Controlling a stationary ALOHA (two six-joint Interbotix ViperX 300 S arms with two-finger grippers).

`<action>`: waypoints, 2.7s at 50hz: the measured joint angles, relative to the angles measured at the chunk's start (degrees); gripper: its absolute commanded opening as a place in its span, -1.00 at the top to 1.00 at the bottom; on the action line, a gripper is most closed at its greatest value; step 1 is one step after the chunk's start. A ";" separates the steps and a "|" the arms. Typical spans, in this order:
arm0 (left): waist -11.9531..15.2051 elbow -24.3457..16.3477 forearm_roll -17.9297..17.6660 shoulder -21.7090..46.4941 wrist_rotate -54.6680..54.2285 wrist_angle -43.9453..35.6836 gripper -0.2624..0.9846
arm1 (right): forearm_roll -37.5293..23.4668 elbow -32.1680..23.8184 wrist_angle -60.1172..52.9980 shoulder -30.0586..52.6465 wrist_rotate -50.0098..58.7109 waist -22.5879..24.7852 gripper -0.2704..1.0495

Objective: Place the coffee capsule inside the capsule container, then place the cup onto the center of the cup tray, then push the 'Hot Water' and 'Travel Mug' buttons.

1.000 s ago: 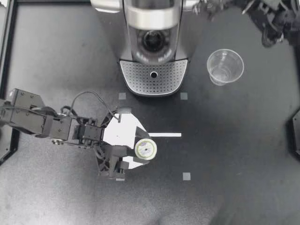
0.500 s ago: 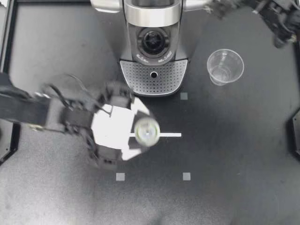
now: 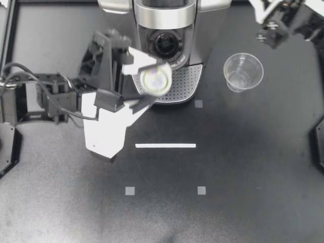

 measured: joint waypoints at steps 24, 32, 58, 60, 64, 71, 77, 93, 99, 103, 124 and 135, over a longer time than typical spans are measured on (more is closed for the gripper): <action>4.31 0.00 5.01 2.90 -3.78 -1.05 -0.29 | -0.09 2.81 0.00 -4.13 0.18 0.00 0.54; 5.01 0.00 5.10 3.87 -3.87 -1.14 -0.29 | -0.09 3.08 0.00 -4.13 0.09 0.00 0.54; 5.54 0.00 6.06 4.83 -3.96 -1.05 -0.56 | -0.09 3.16 0.00 -4.13 0.09 0.00 0.54; 5.63 0.00 6.59 4.92 -4.13 -0.97 -0.57 | -0.09 3.16 0.00 -4.13 0.09 0.00 0.54; 5.54 0.00 7.29 5.01 -4.48 -0.70 -0.60 | -0.09 3.16 0.00 -4.13 0.09 0.00 0.54; 5.54 0.00 8.88 5.19 -6.42 -0.35 -0.67 | -0.09 3.16 0.00 -4.13 0.09 0.35 0.54; 5.45 0.00 9.67 5.19 -7.82 -0.35 -0.70 | -0.09 3.16 0.00 -4.13 0.09 0.62 0.54; 4.13 1.23 10.37 4.31 -11.16 -1.32 -0.69 | -0.09 1.49 -0.09 -3.08 -0.18 0.62 0.54; 2.37 4.04 10.55 2.11 -17.05 -4.04 -0.69 | -0.09 -2.02 0.70 -0.62 -0.53 0.62 0.54; 1.32 6.50 10.55 0.70 -21.80 -6.06 -0.69 | -0.18 -4.92 2.55 1.67 -0.53 0.18 0.54; 1.41 20.39 10.63 -7.73 -43.24 -24.70 -0.69 | -0.18 -16.44 8.17 12.92 -0.70 -4.83 0.54; 1.41 21.88 10.63 -8.00 -44.65 -25.31 -0.69 | -2.72 -21.97 11.16 17.84 -0.62 -4.92 0.54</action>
